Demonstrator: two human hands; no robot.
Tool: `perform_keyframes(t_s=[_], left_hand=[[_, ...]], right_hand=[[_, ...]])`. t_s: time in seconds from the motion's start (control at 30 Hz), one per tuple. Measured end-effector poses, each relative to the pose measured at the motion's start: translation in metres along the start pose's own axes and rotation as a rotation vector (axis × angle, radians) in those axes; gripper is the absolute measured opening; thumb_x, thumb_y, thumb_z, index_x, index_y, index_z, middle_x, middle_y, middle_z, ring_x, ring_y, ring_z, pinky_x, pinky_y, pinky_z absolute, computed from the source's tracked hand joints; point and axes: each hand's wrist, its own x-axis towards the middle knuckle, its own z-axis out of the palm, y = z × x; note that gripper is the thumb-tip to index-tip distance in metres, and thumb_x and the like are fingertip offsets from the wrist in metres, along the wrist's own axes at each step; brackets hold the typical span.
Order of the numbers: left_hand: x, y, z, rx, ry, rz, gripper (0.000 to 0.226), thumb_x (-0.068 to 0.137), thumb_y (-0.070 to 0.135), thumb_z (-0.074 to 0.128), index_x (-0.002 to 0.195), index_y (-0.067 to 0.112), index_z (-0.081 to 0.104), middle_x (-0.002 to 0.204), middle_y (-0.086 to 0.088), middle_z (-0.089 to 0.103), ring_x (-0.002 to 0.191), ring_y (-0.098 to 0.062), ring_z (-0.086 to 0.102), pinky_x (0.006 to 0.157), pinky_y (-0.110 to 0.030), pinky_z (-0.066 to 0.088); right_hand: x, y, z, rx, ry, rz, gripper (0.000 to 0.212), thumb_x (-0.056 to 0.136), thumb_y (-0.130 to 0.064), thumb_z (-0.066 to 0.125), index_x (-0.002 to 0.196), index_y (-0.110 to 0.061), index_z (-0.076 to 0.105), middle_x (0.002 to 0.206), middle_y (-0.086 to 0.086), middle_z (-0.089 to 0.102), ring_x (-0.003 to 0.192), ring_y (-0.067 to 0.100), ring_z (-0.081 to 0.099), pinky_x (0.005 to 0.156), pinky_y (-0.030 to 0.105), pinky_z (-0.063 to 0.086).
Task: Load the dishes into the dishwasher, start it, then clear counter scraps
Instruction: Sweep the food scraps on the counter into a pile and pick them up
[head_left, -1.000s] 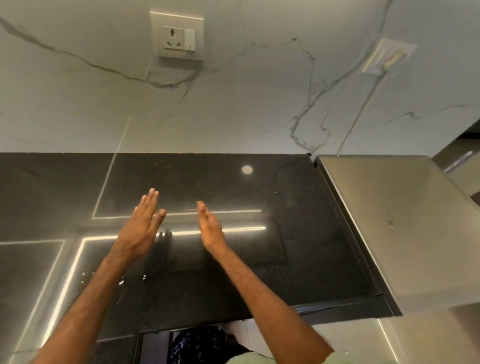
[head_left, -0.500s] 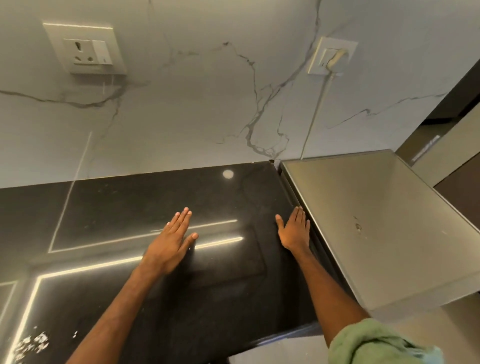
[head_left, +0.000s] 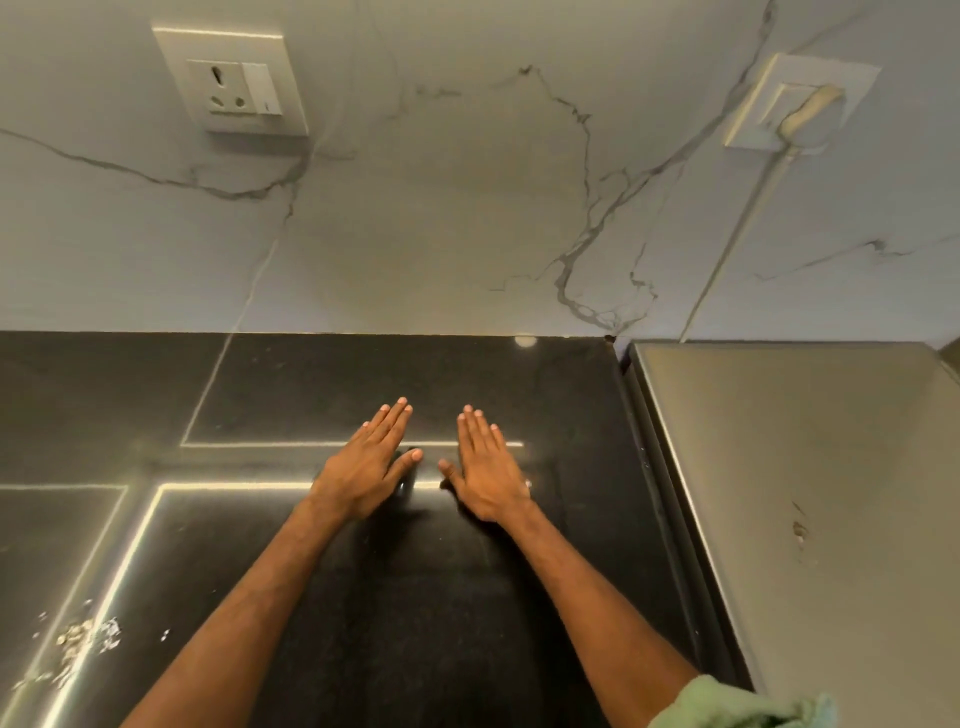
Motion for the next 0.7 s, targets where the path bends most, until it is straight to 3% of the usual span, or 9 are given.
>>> perform_keyframes(t_s=[0.07,0.13,0.23,0.37,0.47,0.57,0.7], left_hand=[[-0.003,-0.005,-0.005,-0.012,0.02,-0.022,0.092,0.081,0.08,-0.003,0.156,0.026,-0.006,0.159,0.014,-0.015,0.149,-0.005,-0.012,0.122,-0.03,-0.001],[-0.012,-0.016,-0.01,-0.028,0.034,-0.036,0.091,0.082,0.081,-0.003,0.155,0.026,-0.005,0.159,0.015,-0.014,0.148,-0.004,-0.012,0.121,-0.027,-0.002],[-0.03,-0.042,-0.014,-0.035,0.072,-0.113,0.094,0.079,0.084,-0.003,0.155,0.028,-0.004,0.159,0.016,-0.013,0.148,-0.003,-0.012,0.119,-0.026,-0.002],[-0.049,-0.064,-0.013,-0.015,0.11,-0.184,0.082,0.089,0.075,0.007,0.155,0.028,-0.005,0.161,0.014,-0.013,0.148,0.0,-0.013,0.118,-0.021,-0.006],[-0.06,-0.073,-0.019,-0.002,0.114,-0.231,0.073,0.095,0.063,0.014,0.155,0.028,-0.007,0.161,0.015,-0.015,0.146,0.002,-0.017,0.115,-0.018,-0.01],[-0.069,-0.088,-0.026,-0.002,0.122,-0.261,0.073,0.095,0.064,0.013,0.155,0.029,-0.008,0.161,0.014,-0.016,0.147,0.001,-0.016,0.117,-0.02,-0.008],[-0.075,-0.096,-0.027,-0.003,0.133,-0.272,0.071,0.097,0.062,0.016,0.155,0.029,-0.007,0.162,0.013,-0.013,0.147,0.0,-0.015,0.12,-0.025,-0.005]], right_hand=[[0.006,-0.006,-0.005,0.127,-0.016,-0.083,0.083,0.095,-0.067,0.006,0.158,-0.015,-0.006,0.164,0.0,-0.013,0.151,0.013,-0.013,0.125,0.039,-0.003],[0.018,0.017,-0.021,0.271,0.071,-0.011,0.074,0.099,-0.06,0.012,0.158,-0.019,-0.003,0.165,-0.005,-0.01,0.151,0.01,-0.01,0.124,0.04,-0.004],[0.049,0.068,-0.052,0.186,0.083,0.133,0.067,0.104,-0.052,0.015,0.158,-0.017,0.0,0.166,-0.002,-0.004,0.152,0.011,-0.006,0.124,0.043,-0.004],[0.098,0.08,-0.063,0.056,0.001,0.08,0.065,0.105,-0.051,0.015,0.159,-0.016,0.003,0.166,-0.004,-0.003,0.152,0.009,-0.006,0.123,0.042,-0.006],[0.125,0.054,-0.055,-0.061,-0.014,-0.012,0.074,0.099,-0.059,0.006,0.159,-0.016,0.002,0.166,-0.003,-0.006,0.152,0.01,-0.007,0.124,0.045,-0.003],[0.126,0.013,-0.038,-0.116,-0.073,-0.211,0.08,0.095,-0.064,0.0,0.159,-0.015,0.001,0.166,-0.001,-0.006,0.152,0.012,-0.007,0.124,0.047,0.004],[0.096,-0.032,-0.021,-0.019,-0.227,-0.508,0.069,0.102,-0.058,0.009,0.159,-0.021,0.004,0.166,-0.007,-0.002,0.151,0.005,-0.006,0.124,0.035,-0.005]])
